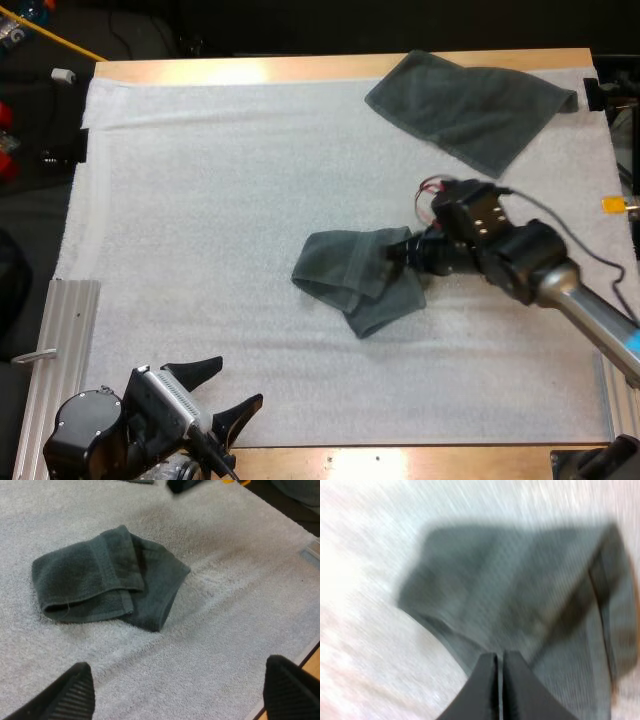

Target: Pick towel from pile, fold and stack

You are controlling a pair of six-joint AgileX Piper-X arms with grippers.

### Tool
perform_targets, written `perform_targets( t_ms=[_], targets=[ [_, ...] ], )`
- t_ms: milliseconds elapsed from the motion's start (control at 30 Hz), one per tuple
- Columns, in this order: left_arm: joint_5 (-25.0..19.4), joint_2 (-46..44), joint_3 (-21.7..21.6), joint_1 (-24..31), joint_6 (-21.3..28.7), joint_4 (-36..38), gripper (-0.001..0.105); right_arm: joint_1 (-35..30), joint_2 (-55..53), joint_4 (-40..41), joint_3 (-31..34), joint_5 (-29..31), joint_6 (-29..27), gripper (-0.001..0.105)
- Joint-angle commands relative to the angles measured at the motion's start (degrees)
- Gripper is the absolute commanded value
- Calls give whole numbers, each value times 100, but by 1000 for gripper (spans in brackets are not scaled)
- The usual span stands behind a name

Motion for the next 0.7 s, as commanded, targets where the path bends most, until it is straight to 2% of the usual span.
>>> perform_targets(
  t_ms=[0, 133, 333, 400, 467, 533, 600, 667],
  targets=[
    [42, 4, -52, -24, -9, -28, 69, 8, -173, -12, -158, 47, -132, 0],
    [42, 4, -52, -24, -9, -28, 69, 8, -294, 178, -306, 33, -132, 0],
    [42, 4, -52, -24, -9, -28, 69, 8, -257, 671, -175, 48, -70, 3],
    [42, 4, -52, -24, -9, -28, 69, -8, -257, 751, -57, 154, -48, 12],
    [42, 4, -52, -24, -9, -28, 69, -7, -257, 766, 126, 282, -37, 27],
    [42, 4, -52, -24, -9, -28, 69, -7, -257, 675, 392, 342, 73, 48],
    [42, 4, -52, -24, -9, -28, 69, -7, -231, 546, 613, 341, 105, 56],
    [42, 4, -52, -24, -9, -12, 69, -7, -173, 412, 852, 341, 215, 57]
  ],
)
